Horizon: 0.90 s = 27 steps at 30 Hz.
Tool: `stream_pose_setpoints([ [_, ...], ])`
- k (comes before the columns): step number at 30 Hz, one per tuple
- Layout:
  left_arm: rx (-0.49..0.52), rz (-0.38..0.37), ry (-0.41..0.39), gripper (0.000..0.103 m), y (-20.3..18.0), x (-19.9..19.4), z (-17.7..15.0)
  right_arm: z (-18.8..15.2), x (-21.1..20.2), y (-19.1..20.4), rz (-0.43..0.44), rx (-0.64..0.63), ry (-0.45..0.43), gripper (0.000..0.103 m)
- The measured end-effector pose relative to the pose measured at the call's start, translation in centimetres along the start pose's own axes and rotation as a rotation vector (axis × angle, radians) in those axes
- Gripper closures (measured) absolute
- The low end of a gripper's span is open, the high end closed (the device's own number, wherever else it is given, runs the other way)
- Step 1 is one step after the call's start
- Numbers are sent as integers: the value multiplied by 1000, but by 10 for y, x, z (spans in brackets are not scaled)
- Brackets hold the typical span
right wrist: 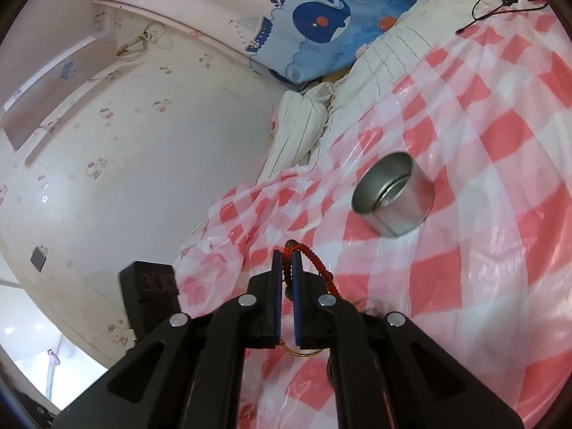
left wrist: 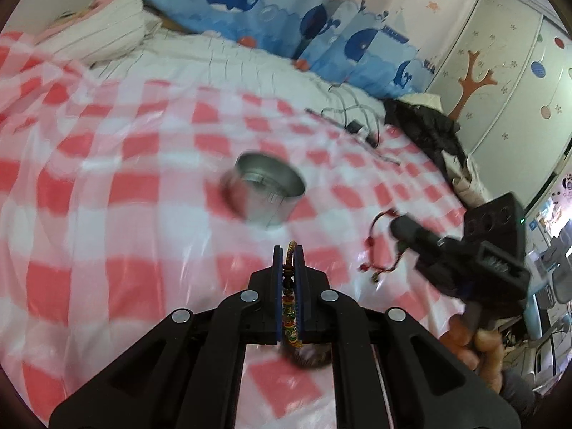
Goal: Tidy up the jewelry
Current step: 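Lift the bracelets with the right tool and open it over the silver tin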
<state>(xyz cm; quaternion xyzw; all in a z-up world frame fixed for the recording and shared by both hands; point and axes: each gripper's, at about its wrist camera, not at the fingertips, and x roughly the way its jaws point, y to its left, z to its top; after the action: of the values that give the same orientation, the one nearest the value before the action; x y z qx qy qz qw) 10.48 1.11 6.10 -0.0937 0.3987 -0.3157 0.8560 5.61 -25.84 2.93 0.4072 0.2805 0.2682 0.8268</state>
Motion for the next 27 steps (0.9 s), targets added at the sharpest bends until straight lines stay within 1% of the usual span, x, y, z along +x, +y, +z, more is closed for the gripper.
stream_pose_setpoints([
  [4, 19, -12, -40, 98, -11, 16, 40, 31, 14, -8, -28, -14, -6, 97],
  [5, 17, -14, -48, 98, -12, 25, 53, 37, 17, -9, -36, -20, -6, 97],
  [7, 11, -17, -62, 98, -12, 37, 68, 49, 26, -13, -46, -30, -4, 97],
  [10, -10, -31, -82, 98, -6, 66, 89, 65, 46, -15, -68, -59, 4, 97],
  [12, -22, 0, -37, 98, 2, 98, 95, 76, 65, -15, -89, -91, 16, 97],
  [13, -25, 17, 5, 97, 8, 113, 96, 79, 73, -16, -103, -105, 22, 97],
  [14, -24, 61, 60, 97, 15, 129, 94, 82, 81, -16, -120, -120, 29, 97],
  [15, -19, 108, 78, 96, 21, 135, 92, 84, 94, -17, -157, -149, 46, 97],
  [16, -19, 126, 82, 94, 25, 135, 89, 85, 103, -18, -194, -169, 66, 97],
  [17, -28, 135, 78, 86, 31, 130, 86, 83, 114, -20, -245, -189, 99, 97],
  [18, -34, 153, 66, 80, 35, 121, 83, 81, 127, -25, -318, -206, 149, 96],
  [19, -36, 178, 53, 71, 39, 112, 81, 77, 134, -31, -364, -213, 175, 91],
  [20, -38, 190, 46, 69, 41, 104, 79, 73, 134, -33, -376, -214, 178, 76],
  [22, -46, 190, 22, 66, 42, 82, 73, 68, 120, -30, -377, -215, 152, 59],
  [23, -45, 188, 15, 62, 42, 73, 70, 66, 110, -26, -369, -217, 139, 59],
  [25, -34, 185, 9, 59, 37, 55, 56, 61, 84, -15, -367, -219, 115, 59],
  [27, -28, 165, 18, 58, 32, 35, 33, 50, 57, -7, -372, -218, 102, 57],
])
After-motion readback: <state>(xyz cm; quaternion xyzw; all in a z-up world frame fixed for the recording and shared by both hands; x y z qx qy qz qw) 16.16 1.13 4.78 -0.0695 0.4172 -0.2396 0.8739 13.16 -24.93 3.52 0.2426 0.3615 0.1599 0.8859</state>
